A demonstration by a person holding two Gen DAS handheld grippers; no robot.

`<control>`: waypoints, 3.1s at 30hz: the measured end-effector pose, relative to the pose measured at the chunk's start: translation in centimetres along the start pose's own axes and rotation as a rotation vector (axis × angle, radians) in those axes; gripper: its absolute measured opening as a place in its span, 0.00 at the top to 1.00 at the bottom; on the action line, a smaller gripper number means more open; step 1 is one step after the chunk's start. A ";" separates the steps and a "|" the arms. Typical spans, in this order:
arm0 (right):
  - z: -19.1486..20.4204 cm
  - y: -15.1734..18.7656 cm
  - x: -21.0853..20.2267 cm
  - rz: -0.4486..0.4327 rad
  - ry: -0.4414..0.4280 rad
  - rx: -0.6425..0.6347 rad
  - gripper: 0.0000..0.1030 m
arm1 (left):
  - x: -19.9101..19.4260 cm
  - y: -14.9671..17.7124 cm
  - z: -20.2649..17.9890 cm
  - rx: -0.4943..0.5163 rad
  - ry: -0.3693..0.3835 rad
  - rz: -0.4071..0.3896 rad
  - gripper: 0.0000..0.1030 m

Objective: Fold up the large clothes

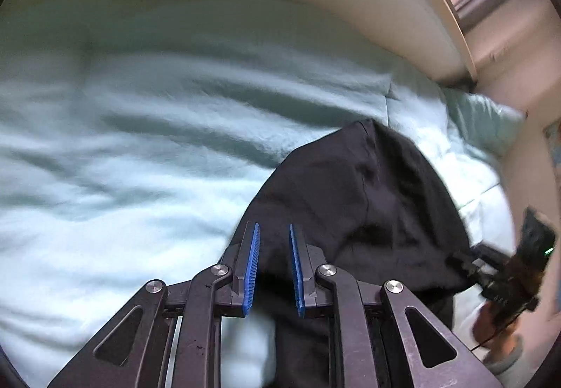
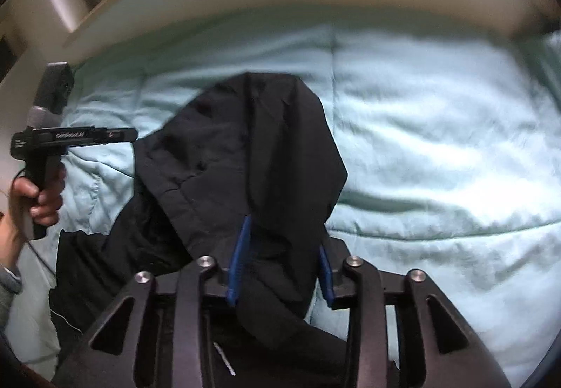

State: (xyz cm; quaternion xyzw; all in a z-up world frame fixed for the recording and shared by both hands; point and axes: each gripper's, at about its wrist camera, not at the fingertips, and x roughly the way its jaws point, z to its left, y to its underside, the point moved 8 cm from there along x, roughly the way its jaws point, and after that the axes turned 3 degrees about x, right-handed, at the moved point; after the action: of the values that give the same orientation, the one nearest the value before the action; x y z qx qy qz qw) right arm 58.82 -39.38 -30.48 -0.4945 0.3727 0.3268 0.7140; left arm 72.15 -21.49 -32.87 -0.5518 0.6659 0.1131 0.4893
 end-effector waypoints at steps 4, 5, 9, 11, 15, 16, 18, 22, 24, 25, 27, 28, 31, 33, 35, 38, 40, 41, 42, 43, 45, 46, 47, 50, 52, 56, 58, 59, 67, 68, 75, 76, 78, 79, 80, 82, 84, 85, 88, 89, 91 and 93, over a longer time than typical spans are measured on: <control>-1.9 1.3 1.3 0.030 -0.045 0.017 0.58 | 0.1 -0.4 0.4 -0.128 0.184 -0.052 0.48; -2.1 1.6 1.4 0.032 -0.053 0.019 0.57 | -0.2 -0.7 0.4 -0.138 0.204 -0.076 0.39; -2.2 1.5 1.6 0.023 -0.092 0.025 0.53 | 1.1 -1.7 1.1 -0.113 0.109 -0.089 0.26; -2.3 1.5 1.9 0.025 -0.102 0.021 0.50 | 3.5 -1.2 0.8 -0.122 0.148 0.015 0.27; -2.8 1.0 2.3 0.047 -0.127 0.024 0.48 | 6.0 -0.6 -1.5 -0.086 0.238 0.089 0.27; -3.0 0.8 2.8 0.066 -0.143 0.038 0.48 | 6.3 -0.7 -1.7 -0.080 0.211 0.084 0.41; -3.1 0.3 3.7 0.103 -0.156 0.073 0.48 | 6.0 -0.3 -2.3 -0.059 0.196 0.073 0.73; -2.2 -0.1 2.2 0.036 -0.089 0.002 0.79 | 0.9 0.8 -4.8 0.092 0.181 -0.048 0.84; -0.8 0.2 -0.7 -0.046 -0.064 -0.066 0.83 | -3.1 1.9 -6.2 0.148 0.198 -0.114 0.85; 0.1 0.5 -2.3 -0.085 -0.053 -0.102 0.84 | -5.1 2.7 -7.0 0.174 0.217 -0.145 0.85; 2.1 1.5 -5.8 -0.160 -0.019 -0.183 0.84 | -9.8 5.2 -8.8 0.233 0.229 -0.212 0.85; 3.3 2.5 -7.8 -0.199 0.004 -0.228 0.84 | -12.1 6.8 -9.7 0.261 0.230 -0.241 0.85; 5.8 5.6 -12.7 -0.266 0.033 -0.289 0.84 | -16.9 11.7 -11.6 0.292 0.223 -0.274 0.85; 6.6 7.7 -15.0 -0.293 0.052 -0.302 0.84 | -19.3 16.3 -12.8 0.312 0.195 -0.266 0.85; 6.9 11.3 -16.7 -0.276 0.071 -0.300 0.84 | -20.7 21.7 -13.5 0.319 0.165 -0.226 0.85; 5.5 16.6 -16.8 -0.188 0.119 -0.252 0.81 | -21.1 29.6 -11.6 0.319 0.042 -0.115 0.82; 3.7 20.1 -15.8 -0.078 0.124 -0.174 0.71 | -21.0 33.6 -9.6 0.248 -0.003 -0.031 0.83; 2.8 22.2 -15.3 -0.014 0.123 -0.130 0.71 | -20.9 35.7 -8.6 0.194 -0.018 0.009 0.83; 2.3 23.5 -15.1 0.024 0.129 -0.107 0.70 | -21.4 37.0 -7.8 0.145 -0.029 0.026 0.83; 2.0 24.7 -15.2 0.056 0.139 -0.091 0.70 | -22.0 37.7 -7.4 0.114 -0.036 0.022 0.83; 2.0 25.8 -15.8 0.084 0.141 -0.070 0.70 | -23.8 37.2 -7.8 0.083 -0.043 -0.018 0.83; 2.5 25.6 -16.5 0.078 0.122 -0.057 0.70 | -24.6 35.9 -8.5 0.082 -0.044 -0.048 0.83; 3.0 25.0 -17.1 0.064 0.101 -0.049 0.70 | -25.6 34.5 -9.6 0.087 -0.034 -0.086 0.83; 5.2 20.8 -19.3 -0.016 0.039 -0.036 0.49 | -26.4 30.6 -13.2 0.124 0.006 -0.136 0.83; 7.4 18.7 -19.7 -0.054 -0.003 -0.023 0.35 | -25.9 28.1 -15.0 0.166 -0.025 -0.150 0.82; 11.2 14.4 -17.5 -0.067 -0.046 0.005 0.35 | -21.1 25.5 -17.2 0.152 0.007 -0.086 0.81; 12.7 14.3 -15.0 -0.009 -0.051 0.001 0.35 | -18.2 26.3 -17.0 0.146 0.029 -0.014 0.81; 12.9 15.0 -12.9 0.039 -0.037 -0.013 0.35 | -16.5 27.1 -16.3 0.132 0.016 0.028 0.81; 10.9 29.6 -3.1 0.325 0.120 -0.117 0.31 | -7.6 37.4 -9.9 -0.150 0.156 0.247 0.82; 10.9 29.6 -3.6 0.290 0.108 -0.104 0.31 | -8.2 37.4 -10.0 -0.146 0.171 0.211 0.82; 10.7 26.5 -10.3 0.112 -0.017 -0.046 0.32 | -12.6 35.9 -13.4 0.017 0.021 0.145 0.82; 10.8 25.6 -11.2 0.083 -0.019 -0.055 0.31 | -13.1 35.2 -14.0 0.051 -0.009 0.133 0.82; 10.3 22.6 -11.7 0.046 -0.018 -0.062 0.30 | -13.8 33.4 -15.4 0.102 -0.046 0.100 0.82; 10.2 21.7 -11.4 0.053 -0.015 -0.059 0.30 | -13.7 32.5 -15.8 0.106 -0.052 0.084 0.82; 10.0 20.8 -10.6 0.071 -0.004 -0.057 0.30 | -13.3 31.7 -15.8 0.102 -0.069 0.073 0.82; 9.3 20.6 -7.8 0.088 0.011 -0.062 0.30 | -12.0 30.5 -14.9 0.095 -0.127 0.066 0.82; 8.7 21.7 -4.8 0.151 0.033 -0.053 0.30 | -9.0 30.5 -13.0 0.083 -0.168 0.117 0.82; 8.8 22.3 -3.4 0.198 0.050 -0.049 0.30 | -8.0 31.1 -12.5 0.063 -0.160 0.153 0.82; 9.3 22.4 -4.2 0.188 0.066 -0.048 0.30 | -8.7 30.7 -13.2 0.051 -0.134 0.149 0.82; 9.7 22.4 -5.6 0.172 0.068 -0.050 0.30 | -9.7 30.8 -13.6 0.078 -0.133 0.142 0.82; 10.7 22.7 -8.6 0.128 0.048 -0.069 0.30 | -12.1 31.4 -14.7 0.128 -0.127 0.120 0.82; 12.3 23.4 -10.9 0.095 0.006 -0.073 0.30 | -13.6 32.5 -15.6 0.139 -0.067 0.111 0.82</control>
State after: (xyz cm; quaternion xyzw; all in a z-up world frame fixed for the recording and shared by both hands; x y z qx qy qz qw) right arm 36.27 -21.83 -29.12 -0.5028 0.3857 0.3722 0.6781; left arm 35.27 -11.92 -27.23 -0.4747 0.6847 0.1118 0.5416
